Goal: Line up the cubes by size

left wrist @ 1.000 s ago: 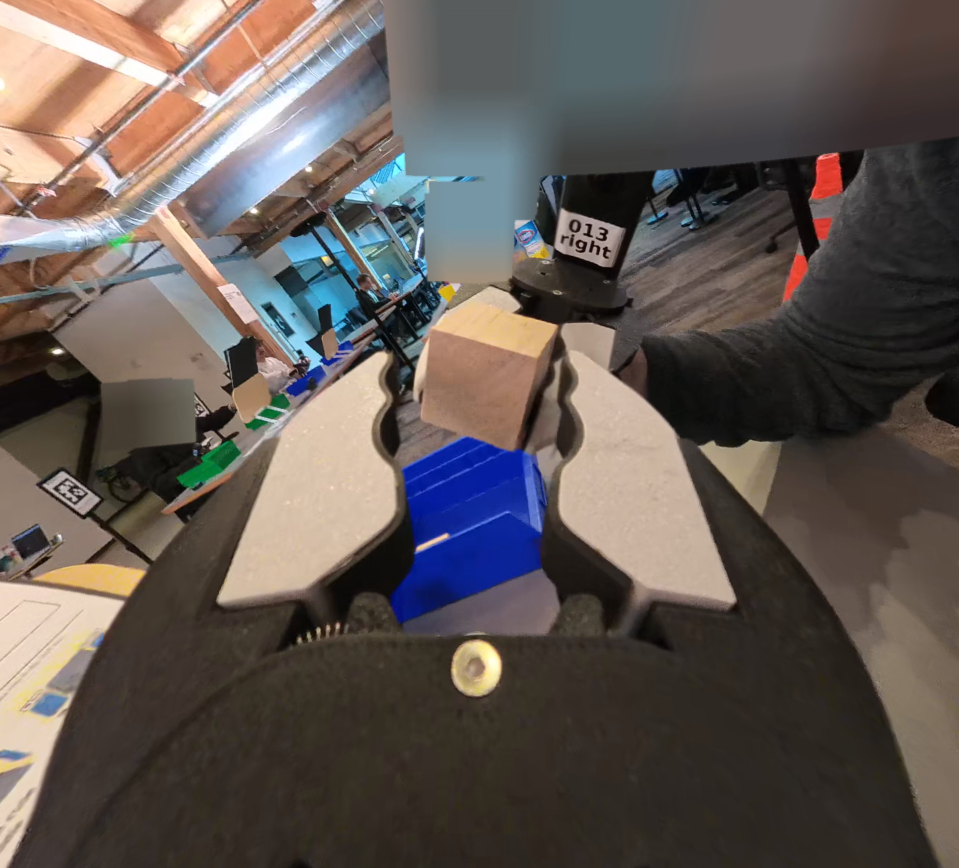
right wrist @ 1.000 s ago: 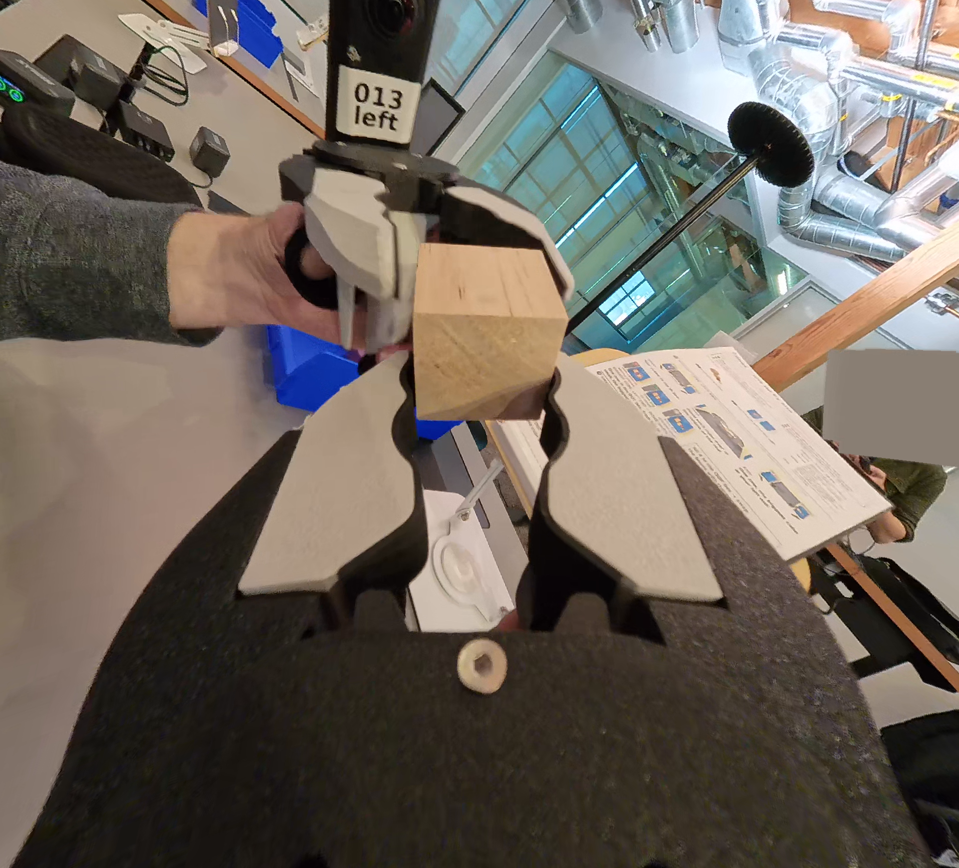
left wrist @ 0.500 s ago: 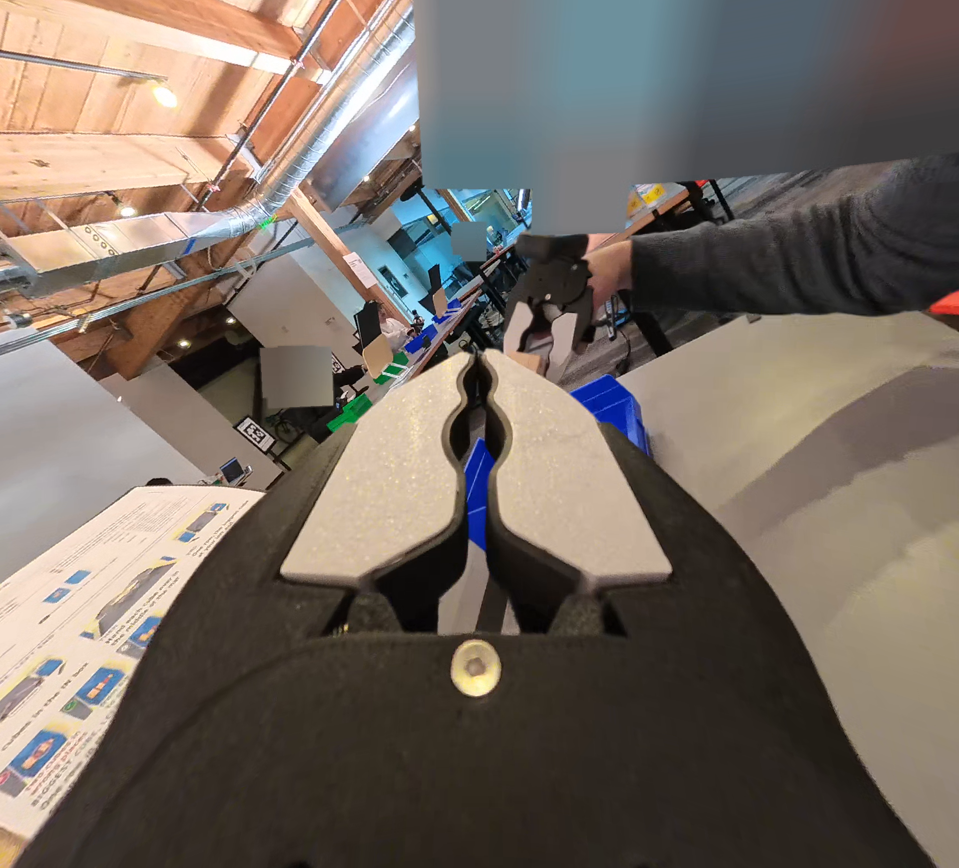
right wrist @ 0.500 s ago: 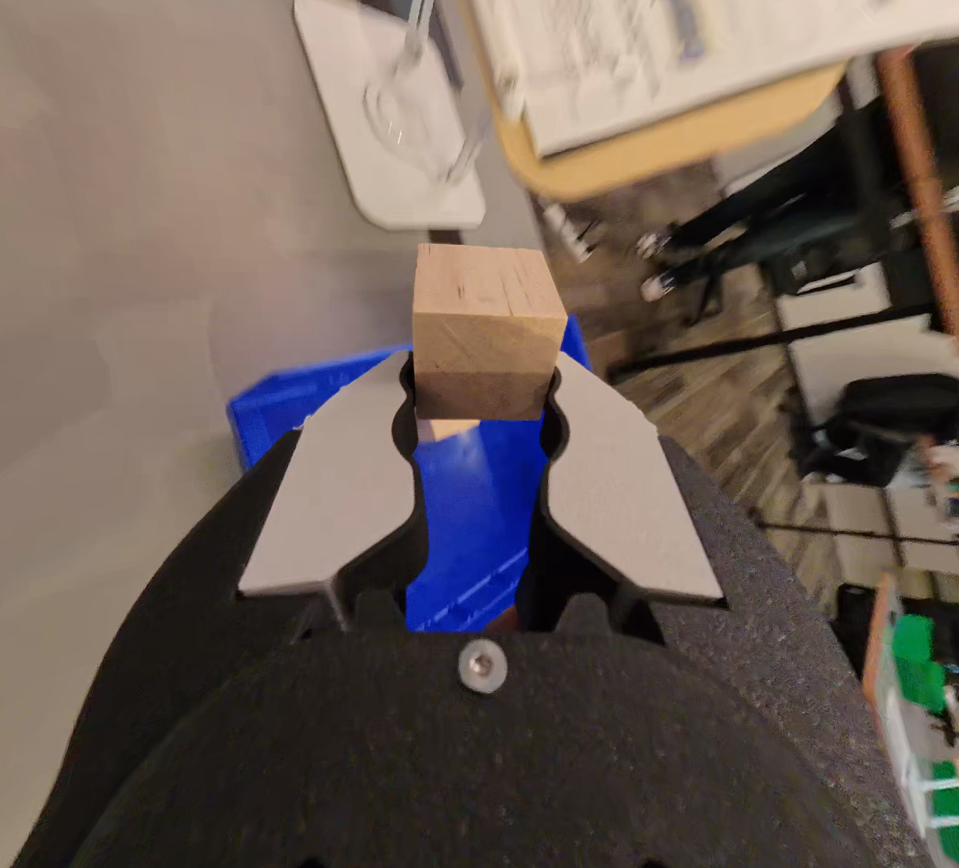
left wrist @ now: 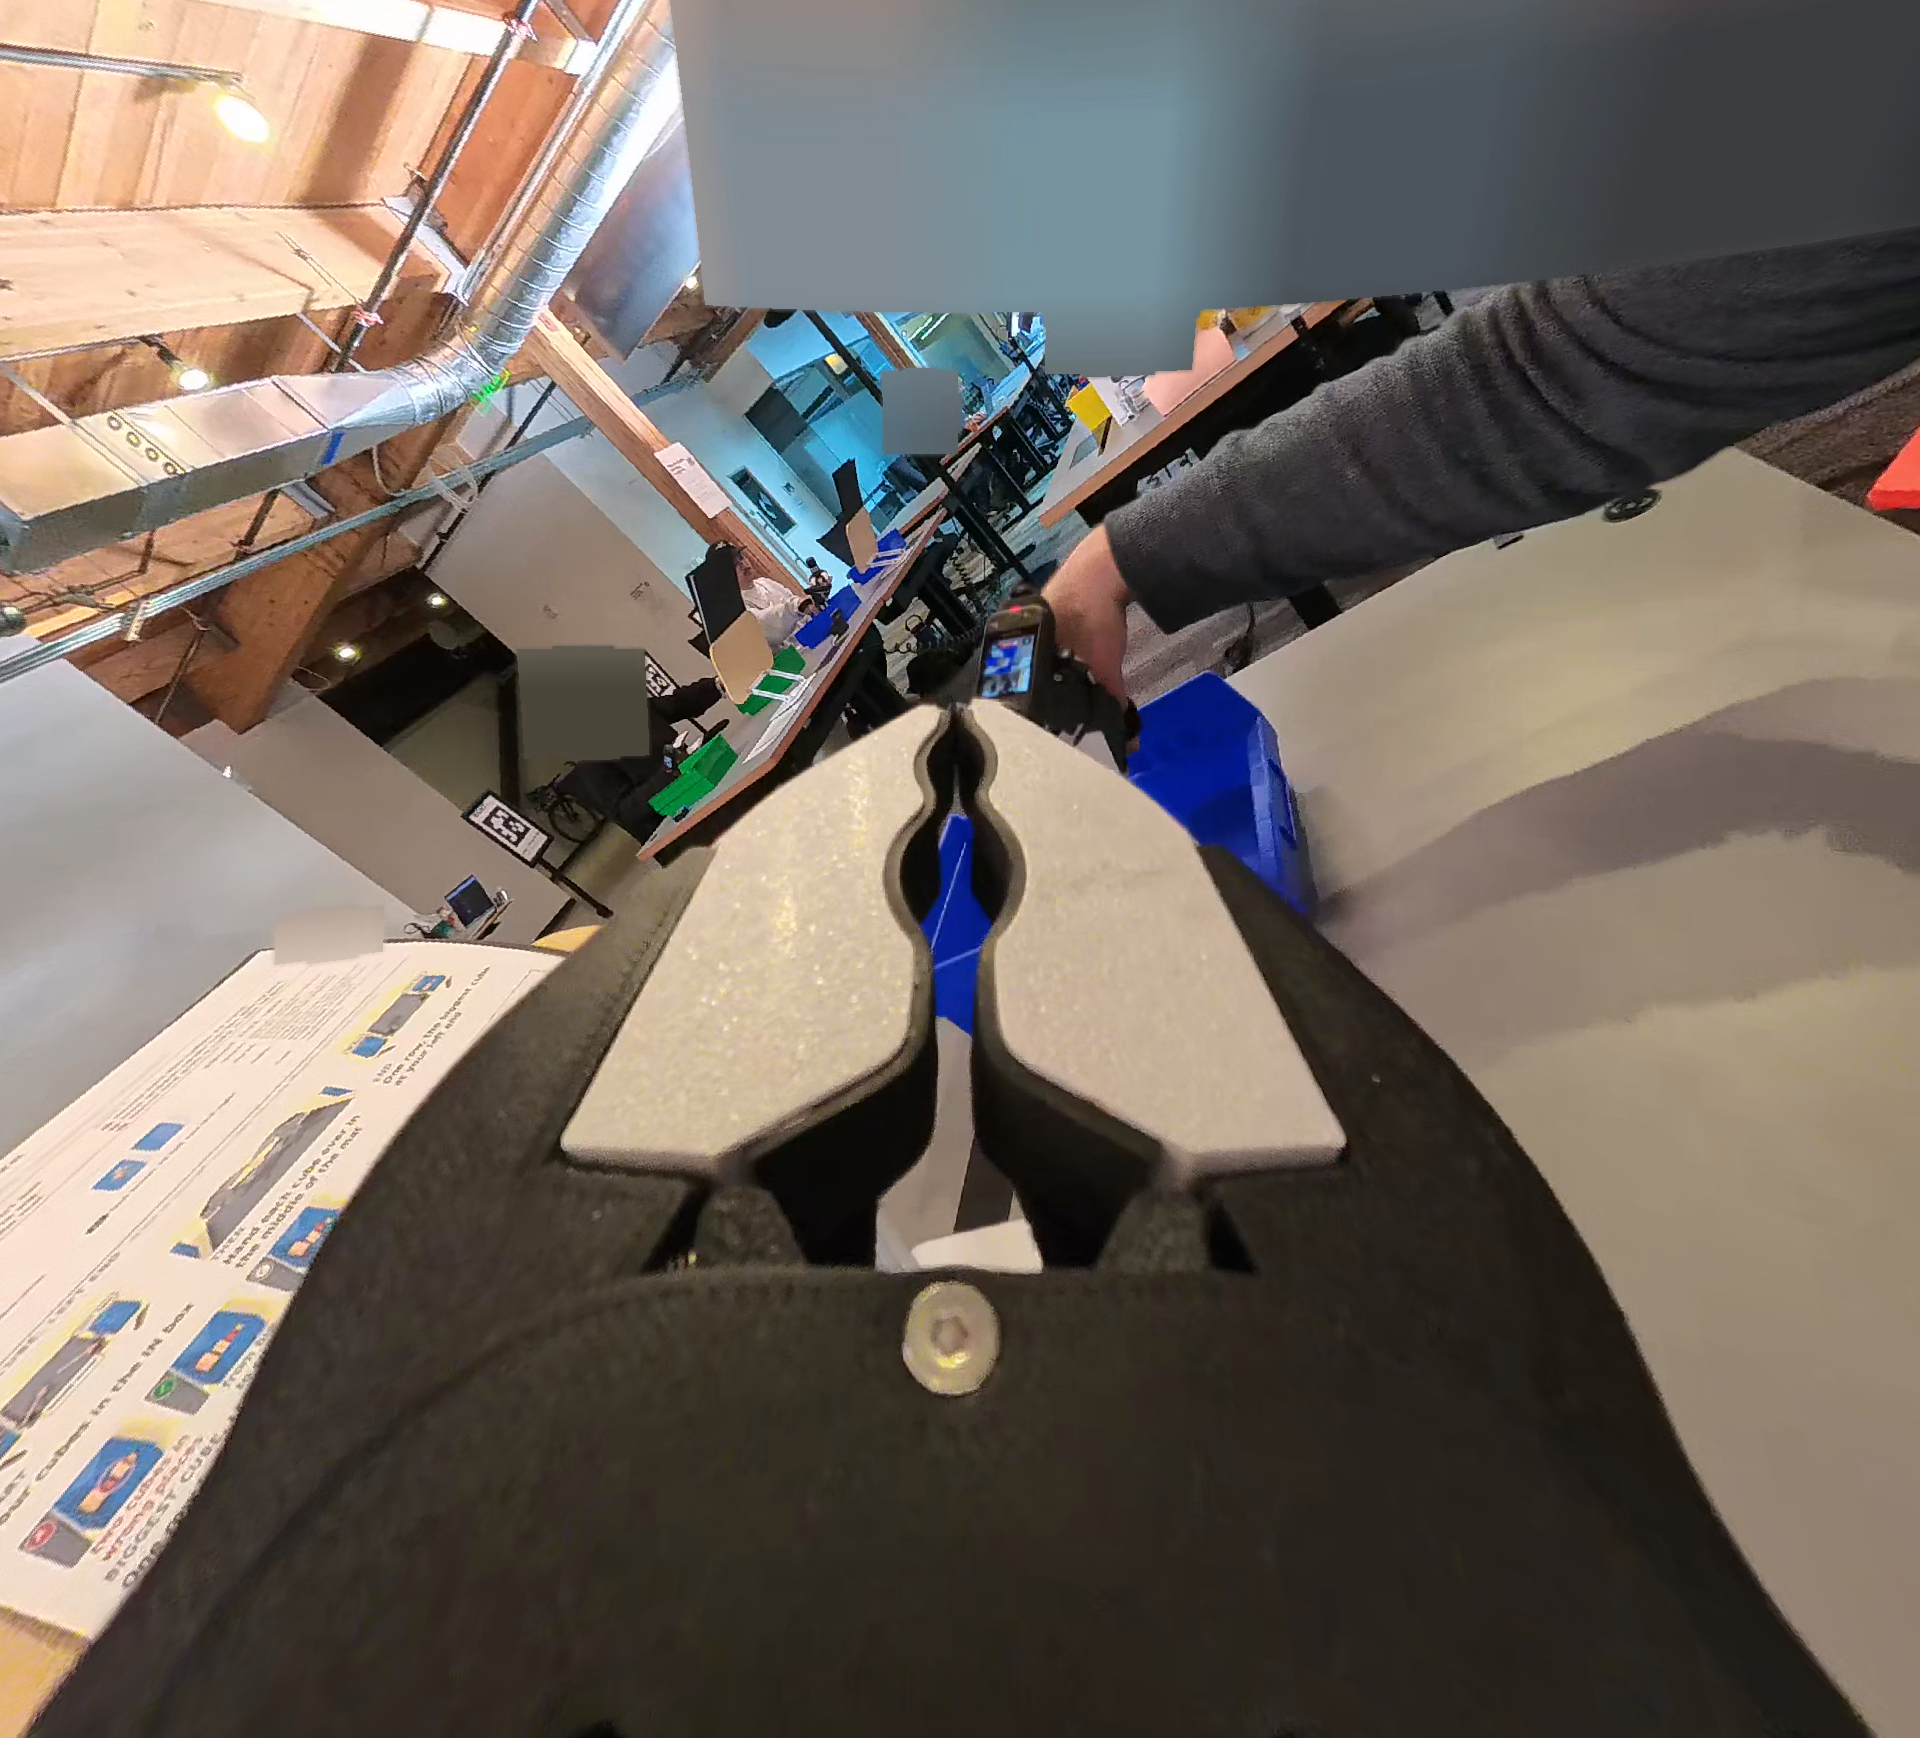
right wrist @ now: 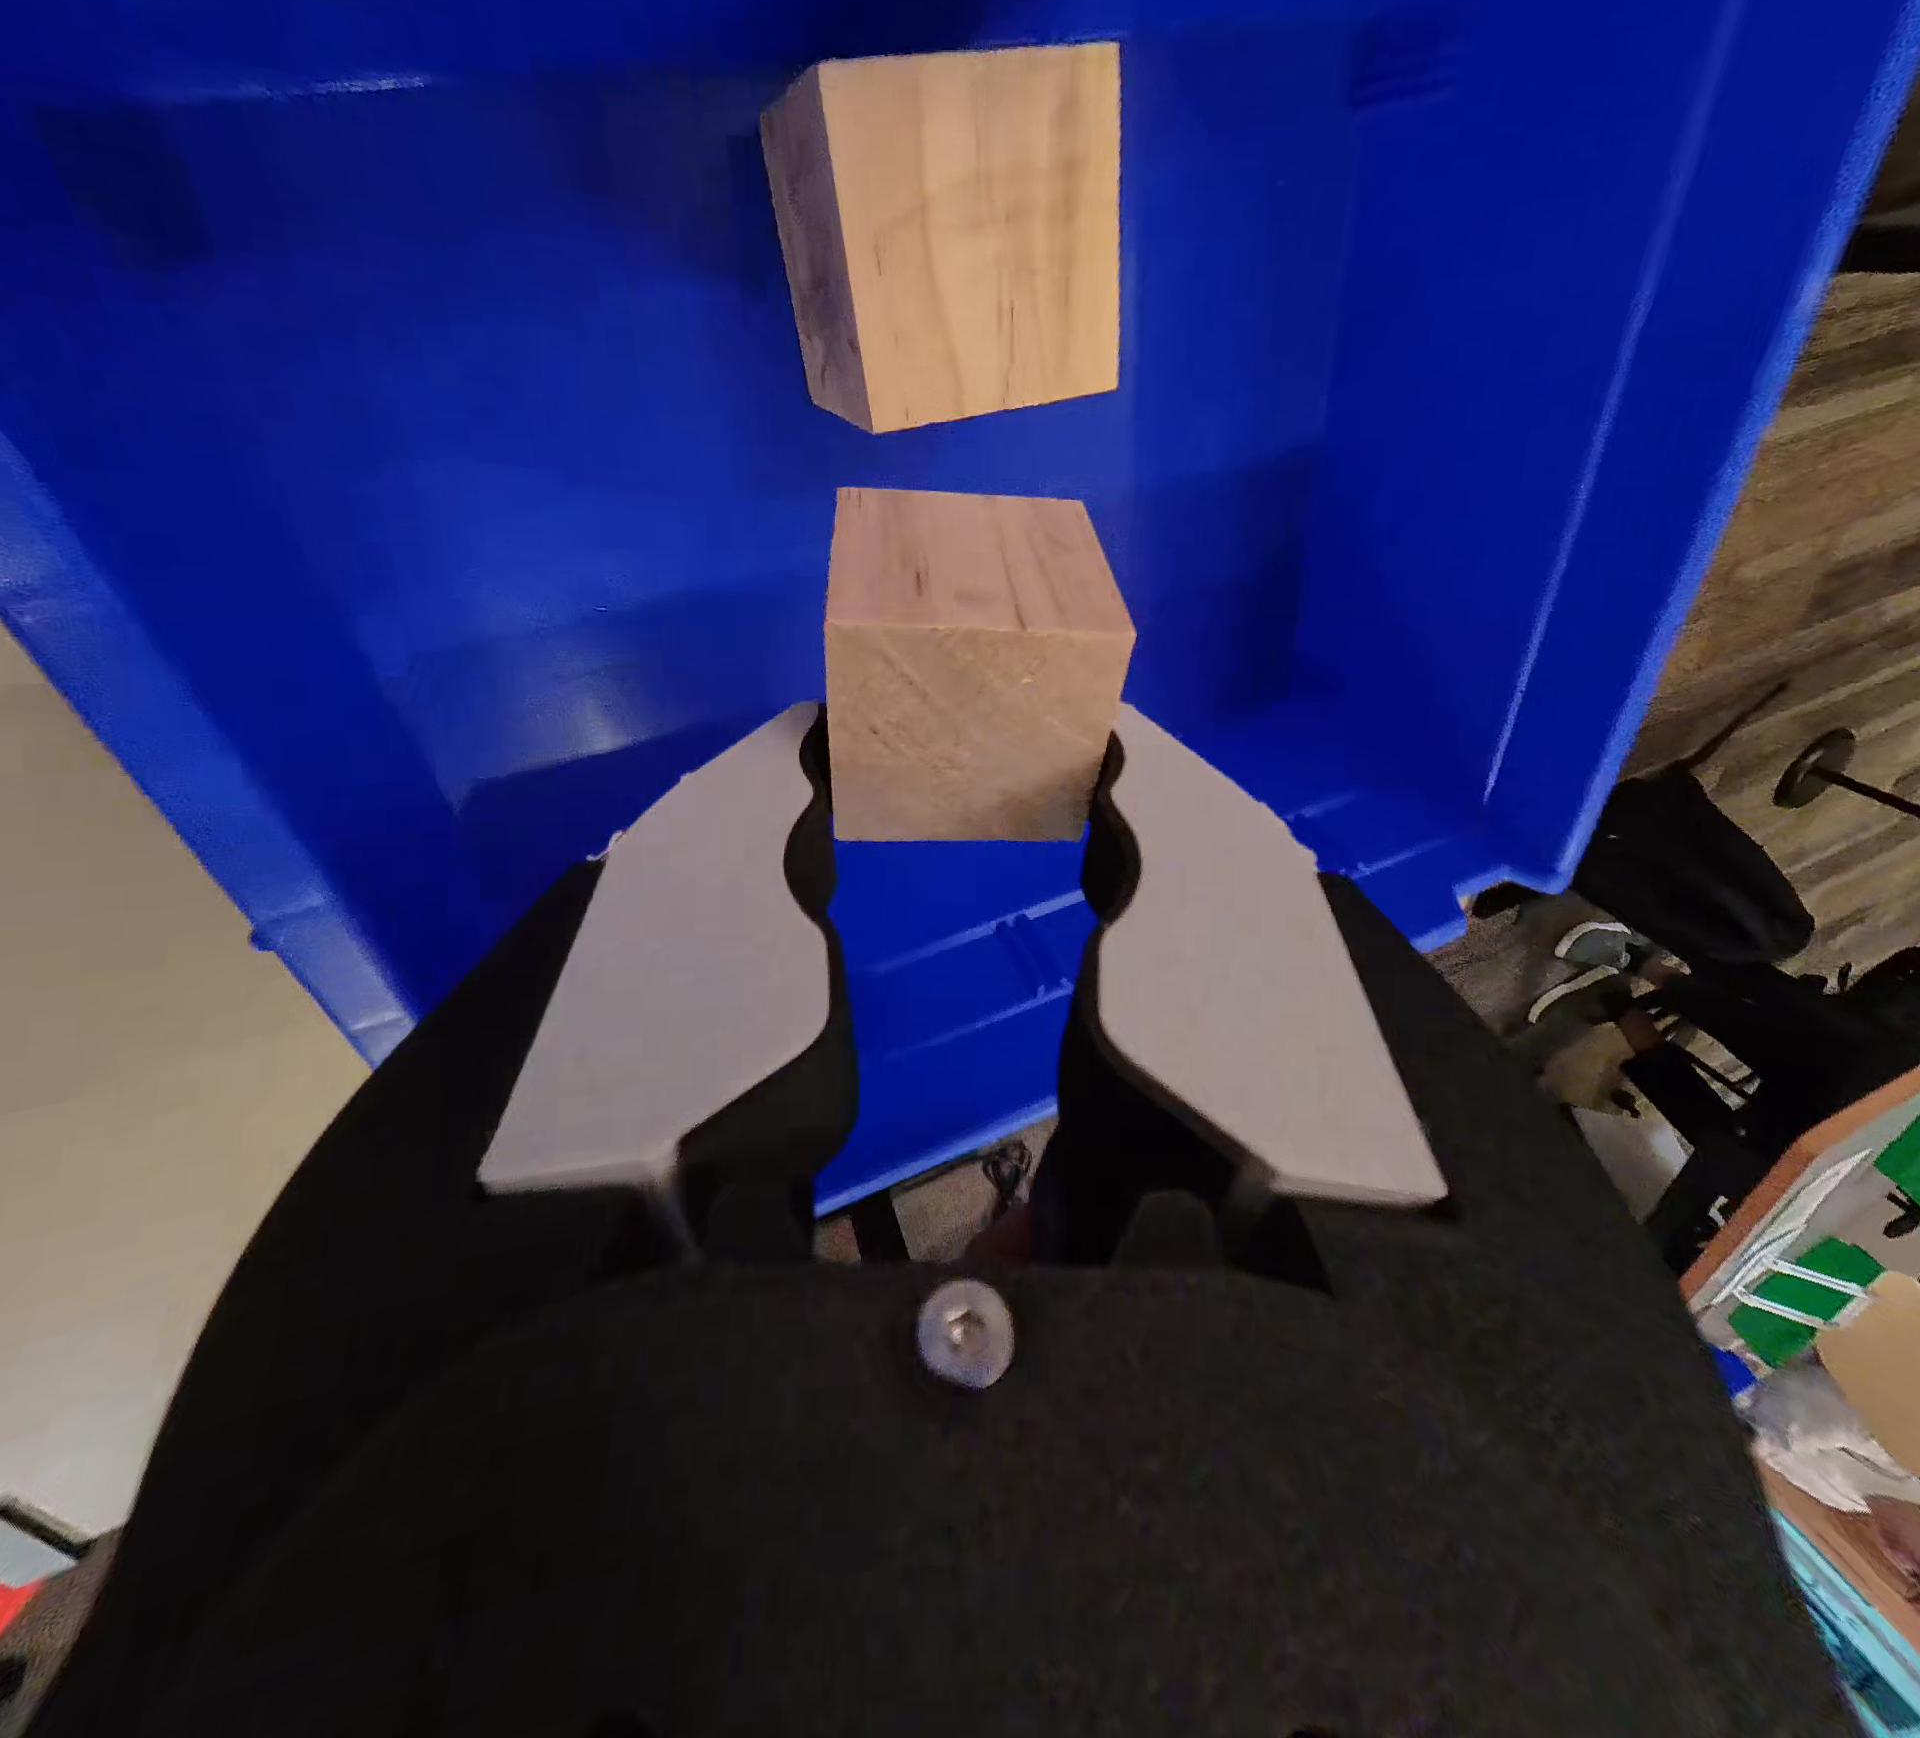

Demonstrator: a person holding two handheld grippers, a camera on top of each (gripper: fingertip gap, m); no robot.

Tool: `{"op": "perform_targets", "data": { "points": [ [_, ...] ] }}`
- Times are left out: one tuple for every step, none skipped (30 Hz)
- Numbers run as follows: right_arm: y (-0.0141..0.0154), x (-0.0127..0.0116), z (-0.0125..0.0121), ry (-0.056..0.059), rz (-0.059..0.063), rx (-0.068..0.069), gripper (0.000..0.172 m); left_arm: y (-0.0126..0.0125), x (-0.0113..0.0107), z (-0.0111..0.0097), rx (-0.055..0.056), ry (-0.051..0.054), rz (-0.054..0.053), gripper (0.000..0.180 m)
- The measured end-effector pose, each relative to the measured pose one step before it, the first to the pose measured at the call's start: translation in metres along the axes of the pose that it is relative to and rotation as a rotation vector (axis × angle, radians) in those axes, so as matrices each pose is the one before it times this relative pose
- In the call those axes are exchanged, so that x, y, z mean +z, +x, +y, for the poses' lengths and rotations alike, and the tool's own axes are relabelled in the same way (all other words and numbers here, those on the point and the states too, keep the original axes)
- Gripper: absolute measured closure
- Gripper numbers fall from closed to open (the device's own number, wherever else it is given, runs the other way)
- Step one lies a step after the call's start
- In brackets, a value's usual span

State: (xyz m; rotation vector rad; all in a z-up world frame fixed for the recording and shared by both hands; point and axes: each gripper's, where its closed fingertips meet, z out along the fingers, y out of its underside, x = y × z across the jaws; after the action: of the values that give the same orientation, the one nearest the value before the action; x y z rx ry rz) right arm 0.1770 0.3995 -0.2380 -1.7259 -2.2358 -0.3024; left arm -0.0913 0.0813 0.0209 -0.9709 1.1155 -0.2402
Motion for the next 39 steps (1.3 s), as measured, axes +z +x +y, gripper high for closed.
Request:
{"op": "perform_targets", "data": {
  "points": [
    [0.00059,0.00531,0.00079,-0.0192,-0.0134,-0.0117,0.126,-0.00018,0.00023,0.00138,-0.0005,-0.0038,0.0010,0.180],
    [0.00018,0.00507,0.00007,-0.0153,-0.0141,-0.0151,0.127,-0.00005,0.00011,0.00110,-0.0008,-0.0029,0.0018,0.180],
    [0.00073,0.00456,-0.00084,-0.0101,-0.0091,-0.0165,0.127,-0.00032,-0.00001,0.00123,0.0011,-0.0052,0.0004,0.180],
    [0.00099,0.00416,-0.00053,-0.0112,-0.0081,-0.0121,0.127,-0.00063,-0.00027,0.00141,0.0042,-0.0076,-0.0025,0.180],
    [0.00048,0.00376,0.00003,-0.0126,-0.0115,-0.0094,0.126,-0.00088,-0.00066,0.00126,0.0037,-0.0070,-0.0037,0.180],
    [0.00028,0.00350,0.00019,-0.0107,-0.0111,-0.0082,0.126,-0.00080,-0.00069,0.00063,0.0014,-0.0036,-0.0023,0.180],
    [0.00060,0.00336,0.00067,-0.0105,-0.0080,-0.0096,0.126,-0.00073,-0.00099,0.00021,-0.0002,-0.0006,-0.0013,0.180],
    [0.00031,0.00323,0.00079,-0.0099,-0.0082,-0.0088,0.126,-0.00085,-0.00102,-0.00003,-0.0015,0.0012,-0.0017,0.180],
    [-0.00016,0.00306,0.00060,-0.0058,-0.0116,-0.0061,0.126,-0.00068,-0.00071,-0.00015,-0.0031,0.0028,-0.0007,0.180],
    [-0.00056,0.00306,0.00004,-0.0006,-0.0122,-0.0047,0.126,-0.00050,-0.00056,0.00011,-0.0030,0.0025,0.0004,0.180],
    [0.00000,0.00292,-0.00004,0.0002,-0.0083,-0.0044,0.126,-0.00036,-0.00017,0.00057,-0.0020,-0.0004,-0.0003,0.180],
    [-0.00052,0.00298,0.00000,-0.0008,-0.0106,-0.0041,0.126,-0.00046,0.00018,0.00116,-0.0006,-0.0030,-0.0008,0.180],
    [-0.00071,0.00290,-0.00046,0.0001,-0.0099,-0.0051,0.126,-0.00008,0.00030,0.00102,-0.0009,-0.0028,0.0007,0.180],
    [-0.00062,0.00282,-0.00083,0.0005,-0.0080,-0.0067,0.126,0.00028,0.00065,0.00097,-0.0011,-0.0021,0.0023,0.180],
    [-0.00039,0.00277,-0.00019,-0.0055,-0.0064,-0.0072,0.126,0.00030,0.00070,0.00095,0.0001,-0.0029,0.0020,0.180],
    [-0.00047,0.00261,-0.00008,-0.0064,-0.0068,-0.0061,0.126,0.00041,0.00076,0.00099,0.0008,-0.0036,0.0015,0.180],
    [-0.00036,0.00219,-0.00062,-0.0028,-0.0052,-0.0078,0.126,0.00032,0.00066,0.00077,0.0006,-0.0033,0.0016,0.180],
    [-0.00063,0.00187,-0.00080,-0.0014,-0.0071,-0.0074,0.126,0.00042,0.00054,0.00073,0.0012,-0.0033,0.0013,0.180],
    [-0.00044,0.00171,-0.00060,-0.0019,-0.0074,-0.0059,0.126,0.00038,0.00036,0.00056,0.0013,-0.0032,0.0010,0.180],
    [0.00080,0.00129,-0.00055,-0.0020,-0.0007,-0.0036,0.126,0.00020,0.00033,0.00048,0.0003,-0.0022,0.0007,0.180],
    [0.00127,0.00094,-0.00065,-0.0004,0.0017,-0.0032,0.126,-0.00002,0.00034,0.00038,-0.0005,-0.0006,-0.0003,0.180],
    [0.00018,0.00083,-0.00029,-0.0023,-0.0038,-0.0049,0.126,-0.00017,0.00018,0.00044,-0.0006,-0.0005,-0.0008,0.180],
    [-0.00023,0.00107,0.00019,-0.0066,-0.0059,-0.0072,0.126,-0.00001,0.00035,0.00079,-0.0012,-0.0016,0.0007,0.180],
    [0.00047,0.00122,0.00018,-0.0073,-0.0007,-0.0063,0.126,-0.00006,0.00033,0.00098,-0.0012,-0.0026,0.0008,0.180],
    [0.00067,0.00123,0.00015,-0.0064,-0.0004,-0.0055,0.126,-0.00020,0.00031,0.00109,-0.0004,-0.0029,-0.0003,0.180],
    [0.00031,0.00113,0.00007,-0.0053,-0.0031,-0.0037,0.126,-0.00014,0.00027,0.00077,-0.0003,-0.0019,-0.0003,0.180],
    [0.00019,0.00101,-0.00017,-0.0027,-0.0029,-0.0027,0.126,0.00008,0.00017,0.00045,-0.0008,-0.0006,0.0010,0.180],
    [0.00096,0.00073,-0.00049,0.0001,0.0019,-0.0019,0.126,0.00006,0.00015,0.00026,-0.0008,-0.0002,0.0009,0.180],
    [0.00108,0.00076,-0.00014,-0.0018,0.0021,0.0005,0.126,0.00010,0.00018,0.00040,-0.0005,-0.0009,0.0006,0.180],
    [0.00047,0.00085,0.00038,-0.0042,-0.0030,0.0005,0.126,-0.00006,0.00020,0.00053,0.0000,-0.0015,0.0001,0.180],
    [0.00011,0.00048,0.00050,-0.0026,-0.0049,0.0004,0.126,0.00004,0.00015,0.00038,-0.0003,-0.0013,0.0007,0.180],
    [0.00063,0.00002,-0.00022,0.0024,-0.0014,0.0010,0.126,0.00015,0.00021,0.00035,-0.0006,-0.0005,0.0009,0.180],
    [0.00036,0.00020,-0.00015,0.0004,-0.0020,-0.0009,0.126,0.00017,0.00028,0.00037,-0.0009,-0.0003,0.0014,0.180],
    [0.00004,0.00032,0.00056,-0.0032,-0.0042,0.0016,0.126,0.00031,0.00040,0.00039,-0.0007,-0.0009,0.0018,0.180],
    [0.00005,0.00009,-0.00006,-0.0010,-0.0038,0.0008,0.126,0.00032,0.00060,0.00065,-0.0003,-0.0020,0.0019,0.180],
    [0.00001,0.00028,0.00010,-0.0037,-0.0015,-0.0024,0.126,0.00045,0.00051,0.00072,-0.0003,-0.0024,0.0020,0.180],
    [0.00017,0.00010,0.00007,-0.0029,-0.0022,-0.0010,0.126,0.00034,0.00046,0.00057,0.0002,-0.0023,0.0014,0.180],
    [0.00009,0.00017,0.00005,-0.0013,-0.0026,0.0016,0.126,0.00026,0.00052,0.00039,0.0003,-0.0015,0.0013,0.180],
    [0.00040,0.00028,-0.00075,0.0046,-0.0008,0.0017,0.126,0.00041,0.00038,0.00023,-0.0002,-0.0009,0.0016,0.180]
  ]
}}
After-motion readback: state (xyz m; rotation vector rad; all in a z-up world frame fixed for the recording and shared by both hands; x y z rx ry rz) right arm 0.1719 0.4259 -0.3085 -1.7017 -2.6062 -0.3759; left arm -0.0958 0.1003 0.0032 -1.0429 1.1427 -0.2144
